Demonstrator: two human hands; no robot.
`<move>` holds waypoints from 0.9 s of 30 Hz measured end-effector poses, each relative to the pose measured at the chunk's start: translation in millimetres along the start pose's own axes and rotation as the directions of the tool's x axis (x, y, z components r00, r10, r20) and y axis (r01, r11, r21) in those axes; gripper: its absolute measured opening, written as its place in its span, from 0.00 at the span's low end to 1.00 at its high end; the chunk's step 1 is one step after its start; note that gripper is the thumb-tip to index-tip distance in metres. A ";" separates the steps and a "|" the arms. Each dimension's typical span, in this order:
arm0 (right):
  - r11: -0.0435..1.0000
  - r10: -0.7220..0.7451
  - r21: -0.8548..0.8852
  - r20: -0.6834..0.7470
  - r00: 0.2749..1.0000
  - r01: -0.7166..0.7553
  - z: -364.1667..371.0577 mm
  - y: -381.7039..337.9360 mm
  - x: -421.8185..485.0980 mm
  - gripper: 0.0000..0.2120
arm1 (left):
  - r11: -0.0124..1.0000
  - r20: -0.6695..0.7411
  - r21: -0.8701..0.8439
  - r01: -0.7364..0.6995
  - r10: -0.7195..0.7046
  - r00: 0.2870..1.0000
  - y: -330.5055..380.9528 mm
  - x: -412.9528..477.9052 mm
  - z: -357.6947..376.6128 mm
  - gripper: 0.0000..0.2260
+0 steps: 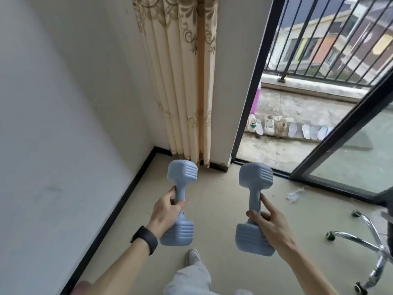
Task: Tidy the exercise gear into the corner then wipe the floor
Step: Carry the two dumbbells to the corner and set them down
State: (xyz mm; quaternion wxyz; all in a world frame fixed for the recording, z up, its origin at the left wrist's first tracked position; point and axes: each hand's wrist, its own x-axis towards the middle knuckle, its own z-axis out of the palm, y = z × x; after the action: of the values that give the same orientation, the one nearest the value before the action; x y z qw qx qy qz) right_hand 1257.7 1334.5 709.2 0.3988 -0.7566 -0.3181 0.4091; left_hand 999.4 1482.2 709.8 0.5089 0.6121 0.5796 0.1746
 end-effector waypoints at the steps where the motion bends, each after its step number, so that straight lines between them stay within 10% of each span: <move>1: 1.000 0.023 0.012 0.004 1.000 -0.023 4.3 -2.3 20.9 0.32 | 1.000 0.016 0.020 0.019 -0.019 1.000 3.6 21.9 0.0 0.07; 27: 0.766 0.640 -0.201 0.319 0.699 -0.610 83.6 123.6 429.0 0.30 | 0.774 0.198 0.477 0.416 -0.556 0.807 -58.2 419.0 171.4 0.09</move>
State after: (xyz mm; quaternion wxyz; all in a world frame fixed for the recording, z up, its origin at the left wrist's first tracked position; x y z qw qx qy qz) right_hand 1402.5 1650.4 416.7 0.1384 -0.7438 -0.1273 0.6415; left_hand 1218.2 1770.7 432.0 0.4852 0.5517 0.6497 -0.1954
